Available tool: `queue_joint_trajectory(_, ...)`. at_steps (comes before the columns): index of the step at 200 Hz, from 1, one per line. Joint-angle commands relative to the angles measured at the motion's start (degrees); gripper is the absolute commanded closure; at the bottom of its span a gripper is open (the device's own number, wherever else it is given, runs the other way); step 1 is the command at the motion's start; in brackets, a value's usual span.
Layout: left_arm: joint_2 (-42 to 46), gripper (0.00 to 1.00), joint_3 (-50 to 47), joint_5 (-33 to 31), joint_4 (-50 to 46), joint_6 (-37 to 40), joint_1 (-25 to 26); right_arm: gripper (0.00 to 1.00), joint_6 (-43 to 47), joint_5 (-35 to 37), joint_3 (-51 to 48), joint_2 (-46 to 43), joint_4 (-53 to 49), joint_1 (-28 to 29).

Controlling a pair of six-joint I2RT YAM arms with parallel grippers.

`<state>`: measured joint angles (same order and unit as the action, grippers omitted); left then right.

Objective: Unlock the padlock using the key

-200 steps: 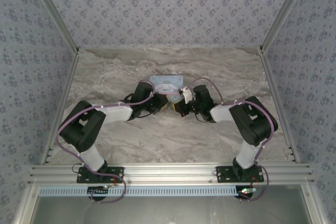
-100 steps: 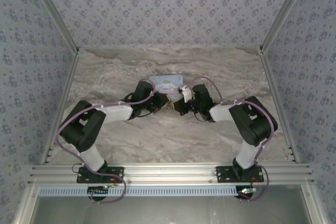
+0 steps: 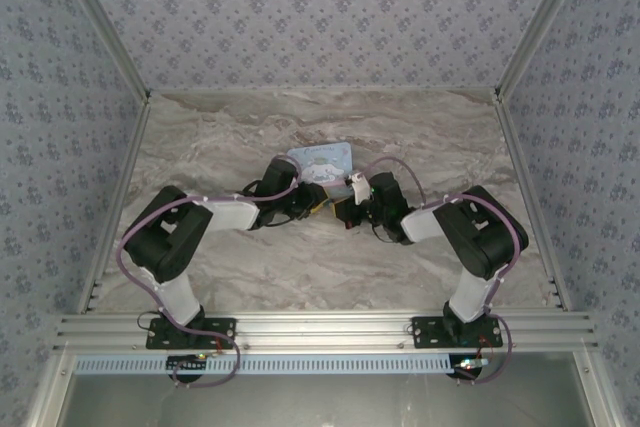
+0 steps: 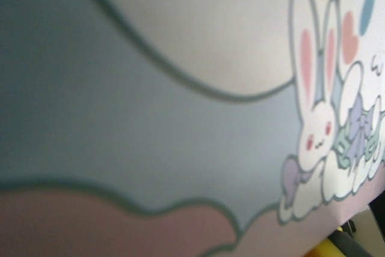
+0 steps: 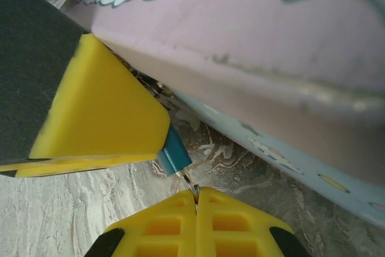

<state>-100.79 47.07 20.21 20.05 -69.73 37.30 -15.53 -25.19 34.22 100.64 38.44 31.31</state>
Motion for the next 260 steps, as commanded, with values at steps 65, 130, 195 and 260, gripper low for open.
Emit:
queue_joint_trajectory(65, 3.3, 0.35, -3.9, -1.9, 0.3, -0.7, 0.4, 1.0, -5.1, 2.0, -3.2, 0.0, 1.3, 1.5)
queue_joint_trajectory(130, 6.8, 0.33, -9.7, -4.1, 6.2, -5.6, 0.2, 1.0, -13.5, 1.0, -4.1, -2.1, 1.9, 2.2)
queue_joint_trajectory(195, 4.8, 0.43, -9.4, -4.4, 9.1, -6.7, 1.0, 1.0, -20.1, -0.1, -2.7, -1.9, 3.2, 2.3)
queue_joint_trajectory(260, 2.2, 0.5, -9.0, -4.2, 12.1, -7.9, 1.3, 1.0, -24.9, -1.7, -0.5, -2.8, 0.9, 2.5)
